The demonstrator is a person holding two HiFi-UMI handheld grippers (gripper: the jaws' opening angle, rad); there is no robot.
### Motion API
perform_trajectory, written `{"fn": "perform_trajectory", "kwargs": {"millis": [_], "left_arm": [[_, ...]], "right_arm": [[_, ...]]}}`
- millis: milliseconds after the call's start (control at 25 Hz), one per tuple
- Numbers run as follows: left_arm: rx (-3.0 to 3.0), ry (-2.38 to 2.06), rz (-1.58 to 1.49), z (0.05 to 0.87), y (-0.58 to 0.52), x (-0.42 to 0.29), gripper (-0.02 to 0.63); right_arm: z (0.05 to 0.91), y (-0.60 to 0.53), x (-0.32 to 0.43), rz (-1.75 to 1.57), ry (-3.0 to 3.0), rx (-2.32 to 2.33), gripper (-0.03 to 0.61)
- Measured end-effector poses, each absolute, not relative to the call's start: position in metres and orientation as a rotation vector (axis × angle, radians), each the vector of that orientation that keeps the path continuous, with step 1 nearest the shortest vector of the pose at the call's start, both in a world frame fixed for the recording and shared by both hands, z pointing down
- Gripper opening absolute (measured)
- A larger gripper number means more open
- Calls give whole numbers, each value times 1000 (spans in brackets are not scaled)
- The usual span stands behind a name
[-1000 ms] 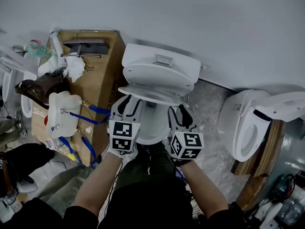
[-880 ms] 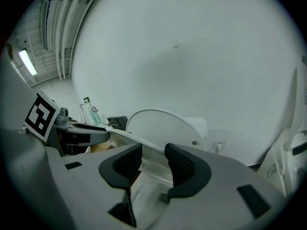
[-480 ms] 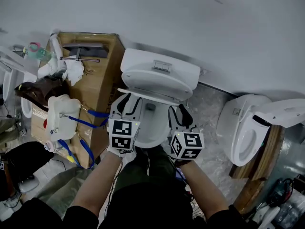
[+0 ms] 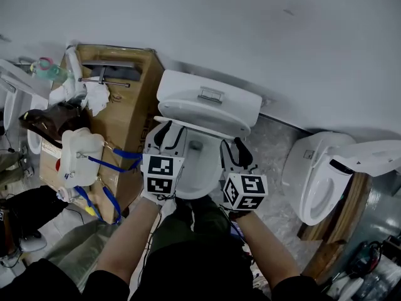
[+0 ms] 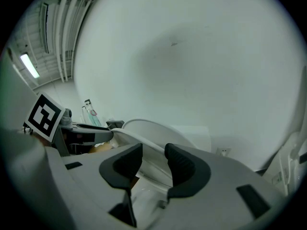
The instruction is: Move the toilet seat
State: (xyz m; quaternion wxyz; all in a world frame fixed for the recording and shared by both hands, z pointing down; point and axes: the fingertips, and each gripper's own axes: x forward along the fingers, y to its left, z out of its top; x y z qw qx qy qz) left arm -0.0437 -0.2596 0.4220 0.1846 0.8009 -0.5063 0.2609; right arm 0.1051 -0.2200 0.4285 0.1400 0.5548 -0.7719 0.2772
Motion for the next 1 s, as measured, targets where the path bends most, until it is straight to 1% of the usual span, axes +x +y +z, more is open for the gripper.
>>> {"fn": "perform_trajectory", "kwargs": {"millis": [1000], "left_arm": [[2216, -1446, 674, 423, -306, -31, 164]], "right_arm": [[430, -264, 117, 803, -2239, 1607, 187]]}}
